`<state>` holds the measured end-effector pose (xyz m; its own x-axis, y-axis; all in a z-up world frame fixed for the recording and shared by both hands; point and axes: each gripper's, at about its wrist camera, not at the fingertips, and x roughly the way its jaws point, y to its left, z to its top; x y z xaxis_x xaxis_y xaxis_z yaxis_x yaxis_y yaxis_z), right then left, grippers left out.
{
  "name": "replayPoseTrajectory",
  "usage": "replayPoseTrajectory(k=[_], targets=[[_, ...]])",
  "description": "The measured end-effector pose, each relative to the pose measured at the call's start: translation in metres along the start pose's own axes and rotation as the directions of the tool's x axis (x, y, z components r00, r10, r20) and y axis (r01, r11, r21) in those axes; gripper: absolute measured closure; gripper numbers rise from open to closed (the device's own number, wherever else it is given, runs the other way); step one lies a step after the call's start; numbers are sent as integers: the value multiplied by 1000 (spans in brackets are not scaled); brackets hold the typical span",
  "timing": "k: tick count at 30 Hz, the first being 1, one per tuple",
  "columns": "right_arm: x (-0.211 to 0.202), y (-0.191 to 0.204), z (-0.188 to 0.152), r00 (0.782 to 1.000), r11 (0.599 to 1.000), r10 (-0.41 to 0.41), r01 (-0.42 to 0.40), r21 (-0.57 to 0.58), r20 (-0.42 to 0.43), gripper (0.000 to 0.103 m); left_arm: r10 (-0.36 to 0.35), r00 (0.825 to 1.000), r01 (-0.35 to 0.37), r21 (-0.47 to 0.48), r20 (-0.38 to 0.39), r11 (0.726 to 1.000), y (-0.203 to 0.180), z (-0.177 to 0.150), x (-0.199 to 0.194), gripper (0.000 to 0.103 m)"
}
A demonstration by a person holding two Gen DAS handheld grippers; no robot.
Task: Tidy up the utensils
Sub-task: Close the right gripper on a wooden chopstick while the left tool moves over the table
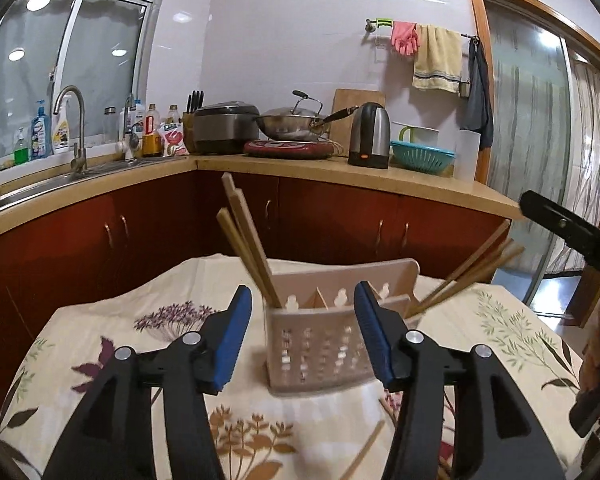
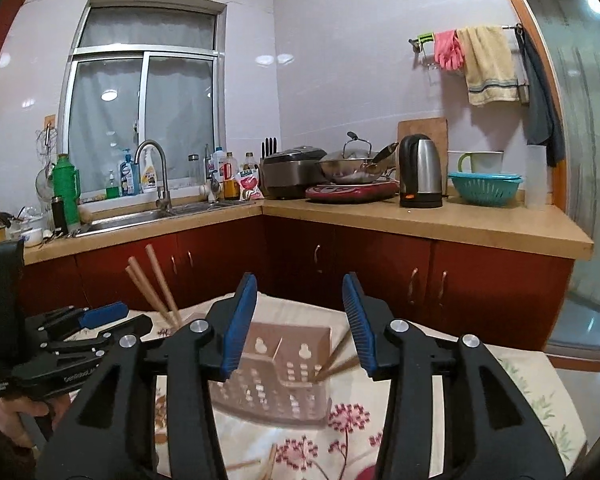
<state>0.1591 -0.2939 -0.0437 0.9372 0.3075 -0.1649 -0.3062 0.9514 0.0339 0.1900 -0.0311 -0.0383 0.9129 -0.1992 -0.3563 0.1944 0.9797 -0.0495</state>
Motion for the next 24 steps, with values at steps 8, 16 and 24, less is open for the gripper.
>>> replayPoseTrajectory(k=[8,16,24], targets=[[-60,11,-54,998,999,-39,38,-19,-57,59,15,999,-15,9,-41,1000,-19,-42,-37,50],[-108,12,-142,981,999,-37,40,11,-190,60,46,992,-45,17,-120,999,-27,-94,-65,50],[-128,23,-201,947,999,45,-38,29,-318,70,87,977,-90,-8,-195,996,-21,-136,-86,50]])
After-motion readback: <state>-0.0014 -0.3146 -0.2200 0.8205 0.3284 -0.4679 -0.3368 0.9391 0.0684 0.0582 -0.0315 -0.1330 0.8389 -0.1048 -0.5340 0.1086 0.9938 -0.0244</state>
